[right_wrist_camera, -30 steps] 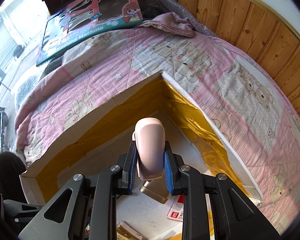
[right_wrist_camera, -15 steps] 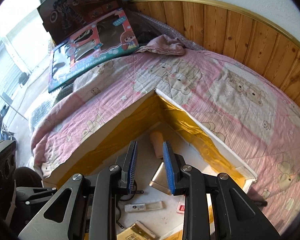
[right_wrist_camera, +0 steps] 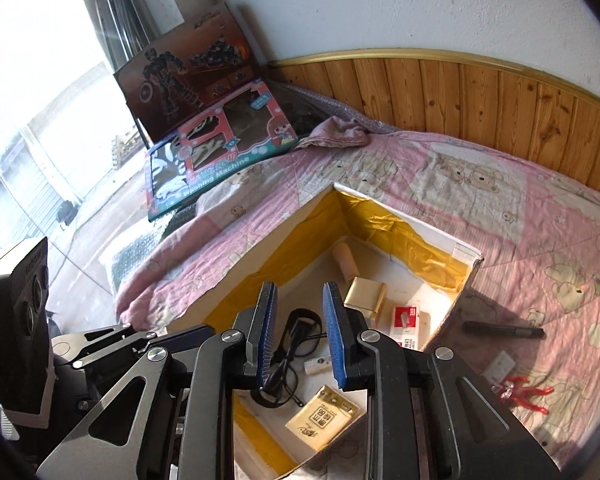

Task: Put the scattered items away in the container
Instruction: 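Withdraw both tools from the box toward the charger and red figure, then grasp the white charger plug with the left tool while the right tool grasps the red toy figure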

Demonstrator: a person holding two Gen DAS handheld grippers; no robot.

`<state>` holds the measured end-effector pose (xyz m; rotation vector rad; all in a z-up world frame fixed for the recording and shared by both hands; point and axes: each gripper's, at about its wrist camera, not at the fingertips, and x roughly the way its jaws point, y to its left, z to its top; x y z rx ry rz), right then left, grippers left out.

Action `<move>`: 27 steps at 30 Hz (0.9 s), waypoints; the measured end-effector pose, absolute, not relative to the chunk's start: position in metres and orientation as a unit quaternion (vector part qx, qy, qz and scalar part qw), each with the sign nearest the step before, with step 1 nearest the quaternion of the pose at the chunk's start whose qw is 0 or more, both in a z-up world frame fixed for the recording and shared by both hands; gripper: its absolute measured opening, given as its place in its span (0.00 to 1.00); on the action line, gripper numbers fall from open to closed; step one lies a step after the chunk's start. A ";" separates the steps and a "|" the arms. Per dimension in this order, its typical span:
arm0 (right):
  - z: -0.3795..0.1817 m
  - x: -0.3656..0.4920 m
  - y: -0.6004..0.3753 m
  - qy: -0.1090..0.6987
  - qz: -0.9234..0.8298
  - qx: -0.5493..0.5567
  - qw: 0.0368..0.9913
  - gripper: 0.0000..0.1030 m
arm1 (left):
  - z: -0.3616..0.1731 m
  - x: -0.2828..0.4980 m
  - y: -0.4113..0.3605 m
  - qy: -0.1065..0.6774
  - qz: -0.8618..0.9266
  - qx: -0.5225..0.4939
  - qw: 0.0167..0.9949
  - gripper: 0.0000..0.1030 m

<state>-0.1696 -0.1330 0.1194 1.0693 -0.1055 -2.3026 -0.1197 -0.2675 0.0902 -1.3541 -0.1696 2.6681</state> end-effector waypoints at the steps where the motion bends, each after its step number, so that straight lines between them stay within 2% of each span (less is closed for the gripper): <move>1: 0.122 -0.164 -0.129 -0.043 -0.867 0.398 0.298 0.25 | 0.093 -0.116 -0.266 -0.053 0.890 -0.447 0.073 0.35; 13: 0.108 -0.109 -0.069 -0.103 -0.870 0.387 0.290 0.24 | 0.101 -0.074 -0.244 -0.042 0.899 -0.424 0.100 0.35; 27: 0.014 -0.106 0.045 -0.156 -0.853 0.478 0.141 0.26 | 0.077 -0.072 -0.157 -0.031 0.866 -0.453 0.208 0.37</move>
